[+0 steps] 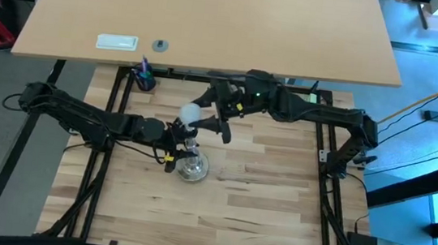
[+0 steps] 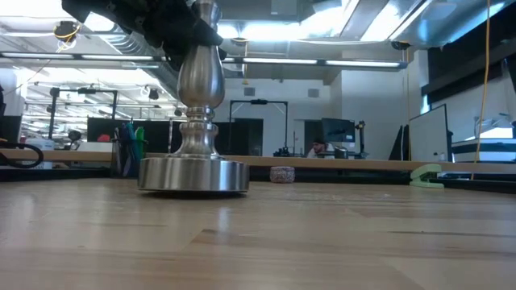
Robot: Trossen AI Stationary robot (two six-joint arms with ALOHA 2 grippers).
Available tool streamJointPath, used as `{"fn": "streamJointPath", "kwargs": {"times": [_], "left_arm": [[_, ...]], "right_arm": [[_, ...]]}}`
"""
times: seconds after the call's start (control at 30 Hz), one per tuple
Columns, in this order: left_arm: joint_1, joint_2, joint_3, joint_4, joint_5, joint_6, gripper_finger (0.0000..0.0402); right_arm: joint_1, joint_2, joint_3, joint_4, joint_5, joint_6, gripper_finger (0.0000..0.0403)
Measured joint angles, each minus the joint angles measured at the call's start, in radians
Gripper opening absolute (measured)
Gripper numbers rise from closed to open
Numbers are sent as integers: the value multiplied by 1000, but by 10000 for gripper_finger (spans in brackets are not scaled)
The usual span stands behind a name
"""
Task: Screw lightbulb
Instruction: Insert the lightbulb into the silver lamp
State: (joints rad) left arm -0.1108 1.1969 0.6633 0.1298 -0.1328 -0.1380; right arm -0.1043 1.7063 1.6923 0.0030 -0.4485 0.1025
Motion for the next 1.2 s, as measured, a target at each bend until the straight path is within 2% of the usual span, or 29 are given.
{"fn": "streamJointPath", "kwargs": {"times": [0.4, 0.5, 0.77, 1.03, 1.2], "left_arm": [[-34, 1, 1, -5, -5, 65, 137], [-37, 1, 1, 9, -5, 67, 137], [-39, 1, 0, 6, -78, 28, 137], [-41, 6, 0, 14, -158, -31, 136], [-60, 36, 1, 50, -197, -46, 136]], "right_arm": [[-11, 45, 2, 6, -161, -16, 246], [-14, 45, 3, -8, -157, -8, 246], [51, 40, 4, -35, 63, -63, 246], [150, 40, 4, -57, 424, -81, 246], [204, 41, 3, -76, 644, 0, 246]]}}
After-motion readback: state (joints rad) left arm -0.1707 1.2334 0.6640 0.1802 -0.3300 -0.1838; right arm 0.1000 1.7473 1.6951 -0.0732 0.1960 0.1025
